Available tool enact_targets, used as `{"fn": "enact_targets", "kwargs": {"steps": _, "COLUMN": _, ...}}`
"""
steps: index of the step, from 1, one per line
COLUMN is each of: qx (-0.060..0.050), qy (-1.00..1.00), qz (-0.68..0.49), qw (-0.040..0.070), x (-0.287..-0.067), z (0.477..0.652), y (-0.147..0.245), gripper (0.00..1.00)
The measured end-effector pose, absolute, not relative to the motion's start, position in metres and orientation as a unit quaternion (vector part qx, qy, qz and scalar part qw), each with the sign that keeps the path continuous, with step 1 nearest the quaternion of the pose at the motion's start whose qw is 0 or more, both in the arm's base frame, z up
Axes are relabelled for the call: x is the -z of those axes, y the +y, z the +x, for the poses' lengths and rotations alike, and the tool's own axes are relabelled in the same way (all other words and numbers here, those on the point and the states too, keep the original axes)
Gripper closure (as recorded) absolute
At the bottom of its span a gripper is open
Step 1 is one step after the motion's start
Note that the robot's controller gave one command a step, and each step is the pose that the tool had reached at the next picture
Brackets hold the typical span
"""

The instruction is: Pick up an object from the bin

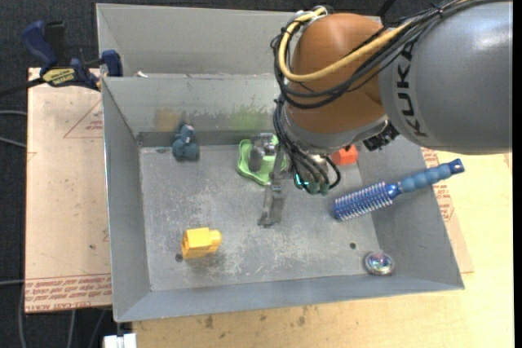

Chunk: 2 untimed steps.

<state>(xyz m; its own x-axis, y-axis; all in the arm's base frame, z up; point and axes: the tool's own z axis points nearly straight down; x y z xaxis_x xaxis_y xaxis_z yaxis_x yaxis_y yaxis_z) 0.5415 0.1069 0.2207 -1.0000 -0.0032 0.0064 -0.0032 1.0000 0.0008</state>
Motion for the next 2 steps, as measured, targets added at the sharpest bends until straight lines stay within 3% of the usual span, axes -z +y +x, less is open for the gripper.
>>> {"fn": "enact_targets", "kwargs": {"steps": 1, "qx": 0.001, "qy": -0.995, "qz": 0.103, "qw": 0.003, "x": -0.149, "z": 0.506, "y": 0.164, "gripper": 0.00}}
{"fn": "enact_targets", "kwargs": {"steps": 2, "qx": 0.000, "qy": -0.991, "qz": 0.135, "qw": 0.003, "x": -0.065, "z": 0.521, "y": 0.162, "gripper": 0.00}}
